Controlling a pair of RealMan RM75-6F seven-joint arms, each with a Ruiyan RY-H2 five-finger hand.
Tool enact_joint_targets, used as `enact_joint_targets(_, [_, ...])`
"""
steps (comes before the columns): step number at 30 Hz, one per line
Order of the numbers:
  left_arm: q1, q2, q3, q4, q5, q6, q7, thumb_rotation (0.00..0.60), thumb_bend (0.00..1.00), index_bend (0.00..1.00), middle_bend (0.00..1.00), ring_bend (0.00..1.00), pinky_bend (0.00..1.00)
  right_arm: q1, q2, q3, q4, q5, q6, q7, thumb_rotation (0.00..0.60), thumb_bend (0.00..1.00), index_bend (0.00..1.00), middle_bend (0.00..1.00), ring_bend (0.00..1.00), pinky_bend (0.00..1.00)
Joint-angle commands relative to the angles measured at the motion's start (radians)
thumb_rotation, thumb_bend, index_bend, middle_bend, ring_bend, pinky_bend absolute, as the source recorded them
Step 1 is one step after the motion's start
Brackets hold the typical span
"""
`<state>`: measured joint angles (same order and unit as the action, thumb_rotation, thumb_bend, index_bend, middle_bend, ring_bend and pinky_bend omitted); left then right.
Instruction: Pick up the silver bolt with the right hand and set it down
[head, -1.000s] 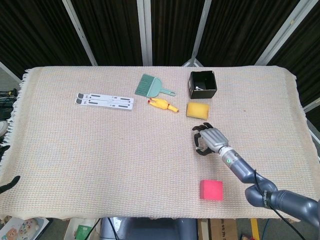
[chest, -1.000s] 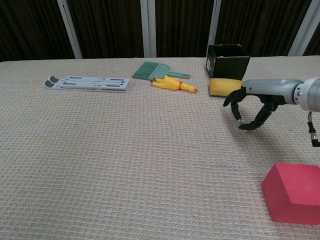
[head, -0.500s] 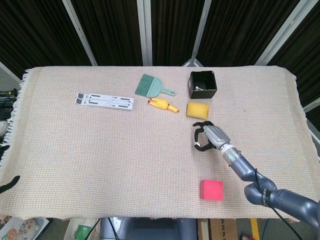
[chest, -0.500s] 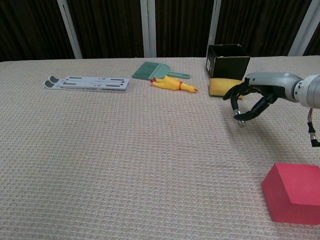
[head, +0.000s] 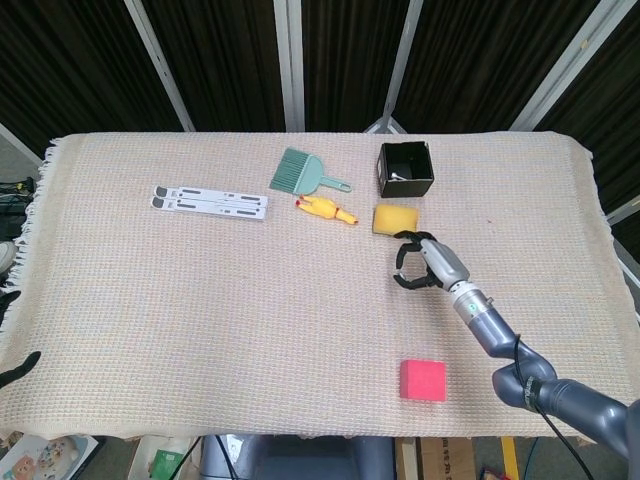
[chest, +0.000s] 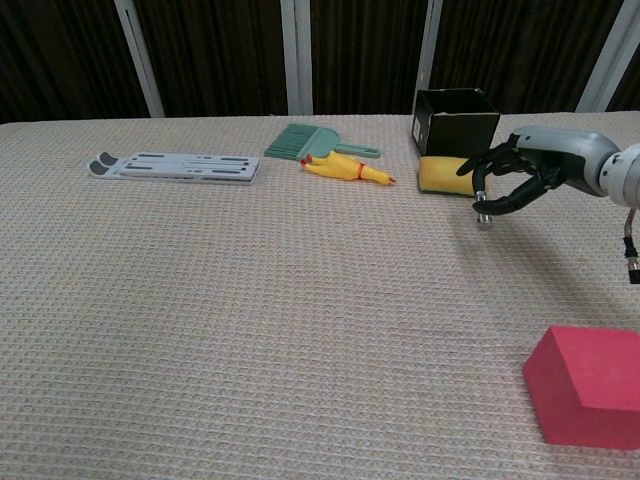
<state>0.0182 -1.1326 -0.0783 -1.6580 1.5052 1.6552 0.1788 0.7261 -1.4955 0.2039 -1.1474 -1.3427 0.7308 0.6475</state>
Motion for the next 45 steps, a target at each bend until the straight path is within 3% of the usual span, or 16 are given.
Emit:
enact_joint_targets(1, [0.000, 0.000, 0.000, 0.000, 0.001, 0.000, 0.001, 0.600, 0.20, 0.19, 0.04, 0.03, 0.11, -0.011, -0.026, -0.007, 0.048, -0.017, 0.037, 0.005, 0.600, 0.38, 0.66, 0.20, 0.14, 0.02])
enact_joint_targets(17, [0.001, -0.003, 0.001, -0.003, 0.003, 0.004, 0.011, 0.600, 0.20, 0.19, 0.04, 0.03, 0.11, -0.031, -0.064, 0.002, 0.107, 0.057, -0.026, 0.079, 0.600, 0.38, 0.66, 0.20, 0.14, 0.01])
enact_joint_targets(45, [0.002, -0.006, 0.001, -0.002, 0.004, 0.006, 0.018, 0.600, 0.20, 0.19, 0.04, 0.03, 0.11, -0.032, -0.068, -0.009, 0.127, 0.035, -0.042, 0.083, 0.600, 0.38, 0.66, 0.20, 0.05, 0.00])
